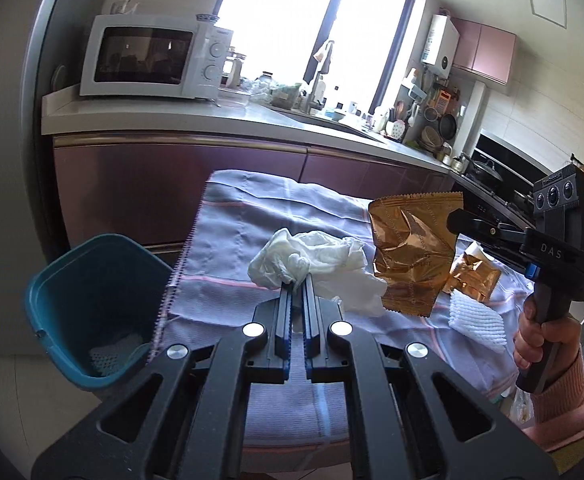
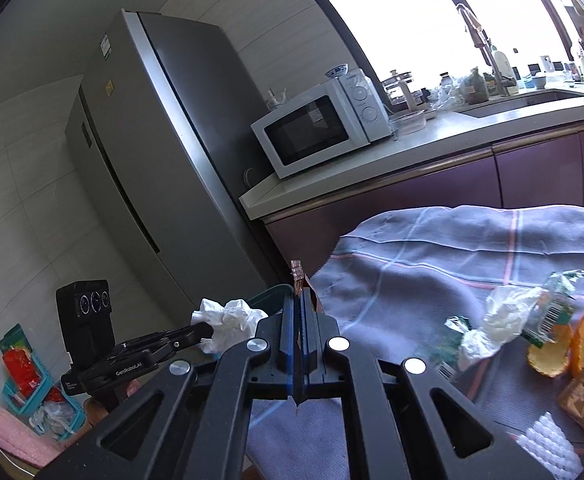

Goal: Collect trash
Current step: 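Carry the tissue and gold bag to the teal bin and open both grippers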

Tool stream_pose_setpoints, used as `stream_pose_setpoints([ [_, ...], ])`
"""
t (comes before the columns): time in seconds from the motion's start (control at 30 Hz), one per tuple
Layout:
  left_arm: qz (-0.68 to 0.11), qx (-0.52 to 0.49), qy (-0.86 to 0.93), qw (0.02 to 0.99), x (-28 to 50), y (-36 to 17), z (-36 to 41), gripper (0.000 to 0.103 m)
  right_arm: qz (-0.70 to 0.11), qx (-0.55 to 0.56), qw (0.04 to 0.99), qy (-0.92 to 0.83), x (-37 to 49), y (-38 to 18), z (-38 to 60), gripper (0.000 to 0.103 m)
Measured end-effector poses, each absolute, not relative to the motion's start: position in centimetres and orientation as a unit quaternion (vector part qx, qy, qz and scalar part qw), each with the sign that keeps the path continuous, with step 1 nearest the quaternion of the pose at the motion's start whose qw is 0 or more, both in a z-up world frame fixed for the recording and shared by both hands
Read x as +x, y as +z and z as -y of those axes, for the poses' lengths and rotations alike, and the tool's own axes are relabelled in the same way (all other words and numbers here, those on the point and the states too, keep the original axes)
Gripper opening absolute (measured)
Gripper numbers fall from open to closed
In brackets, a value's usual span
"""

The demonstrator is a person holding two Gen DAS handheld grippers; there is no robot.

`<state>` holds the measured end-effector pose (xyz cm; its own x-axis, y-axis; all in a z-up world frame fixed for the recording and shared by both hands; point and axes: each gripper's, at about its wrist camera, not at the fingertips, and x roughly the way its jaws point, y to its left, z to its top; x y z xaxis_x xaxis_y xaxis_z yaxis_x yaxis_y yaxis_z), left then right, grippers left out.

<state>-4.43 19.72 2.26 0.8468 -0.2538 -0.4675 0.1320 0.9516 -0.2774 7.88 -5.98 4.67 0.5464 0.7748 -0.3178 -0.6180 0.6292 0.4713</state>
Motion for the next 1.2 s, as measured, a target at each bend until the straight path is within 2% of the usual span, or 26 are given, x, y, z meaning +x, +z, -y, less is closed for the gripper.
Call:
stream_pose_setpoints([
  [0.33, -0.246, -0.128, -0.007, 0.961, -5.7, 2.7, -26.9, 0.005, -0.273, 0.144, 0.83, 0.464, 11.1, 5.2, -1.5, 0.002],
  [0.7, -0.26, -0.146, 0.054, 0.953, -5.2, 1.0, -32.8, 0.005, -0.296, 0.127, 0.808, 0.494, 13.8, 4.8, -8.7, 0.002],
  [1.2, -0.285, -0.154, 0.093, 0.942, -3.0, -1.6, -34.9, 0.005, -0.348, 0.102, 0.791, 0.493, 16.9, 1.7, -15.4, 0.002],
])
